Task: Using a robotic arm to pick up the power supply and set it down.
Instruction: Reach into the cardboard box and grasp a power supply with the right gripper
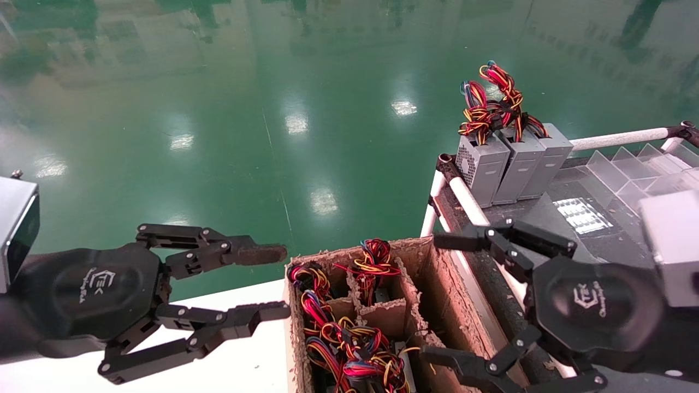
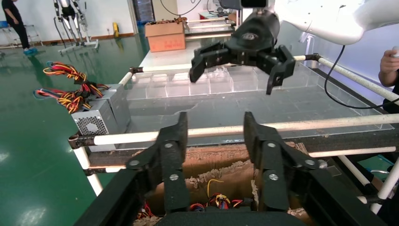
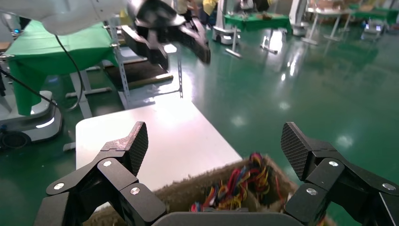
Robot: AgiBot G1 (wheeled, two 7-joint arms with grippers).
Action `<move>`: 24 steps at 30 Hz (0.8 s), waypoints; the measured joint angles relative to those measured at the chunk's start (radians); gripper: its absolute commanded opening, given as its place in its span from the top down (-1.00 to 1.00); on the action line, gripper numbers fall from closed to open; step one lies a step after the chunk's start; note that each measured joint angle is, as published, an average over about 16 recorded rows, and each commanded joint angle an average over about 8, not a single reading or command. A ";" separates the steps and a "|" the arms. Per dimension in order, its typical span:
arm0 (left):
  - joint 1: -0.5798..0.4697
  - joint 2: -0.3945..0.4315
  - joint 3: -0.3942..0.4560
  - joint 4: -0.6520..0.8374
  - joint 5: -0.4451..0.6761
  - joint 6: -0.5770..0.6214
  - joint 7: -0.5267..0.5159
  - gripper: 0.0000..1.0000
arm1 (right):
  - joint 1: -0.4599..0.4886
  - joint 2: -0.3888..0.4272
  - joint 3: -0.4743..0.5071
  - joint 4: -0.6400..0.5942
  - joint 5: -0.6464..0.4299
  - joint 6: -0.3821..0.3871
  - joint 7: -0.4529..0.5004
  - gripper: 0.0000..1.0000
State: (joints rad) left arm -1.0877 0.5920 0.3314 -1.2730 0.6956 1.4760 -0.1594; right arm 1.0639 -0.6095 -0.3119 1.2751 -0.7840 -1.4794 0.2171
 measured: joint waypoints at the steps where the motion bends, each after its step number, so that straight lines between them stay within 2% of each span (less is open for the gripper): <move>1: 0.000 0.000 0.000 0.000 0.000 0.000 0.000 -1.00 | 0.000 -0.003 -0.008 0.000 -0.009 -0.001 0.008 -1.00; 14: 0.000 0.000 0.000 0.000 0.000 0.000 0.000 -1.00 | 0.017 -0.086 -0.157 -0.011 -0.136 -0.060 0.123 -1.00; 24: 0.000 0.000 0.001 0.000 0.000 0.000 0.000 -1.00 | -0.006 -0.139 -0.253 -0.030 -0.188 -0.080 0.134 -1.00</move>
State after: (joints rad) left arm -1.0880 0.5918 0.3320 -1.2729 0.6952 1.4759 -0.1591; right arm 1.0579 -0.7486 -0.5646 1.2449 -0.9724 -1.5594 0.3514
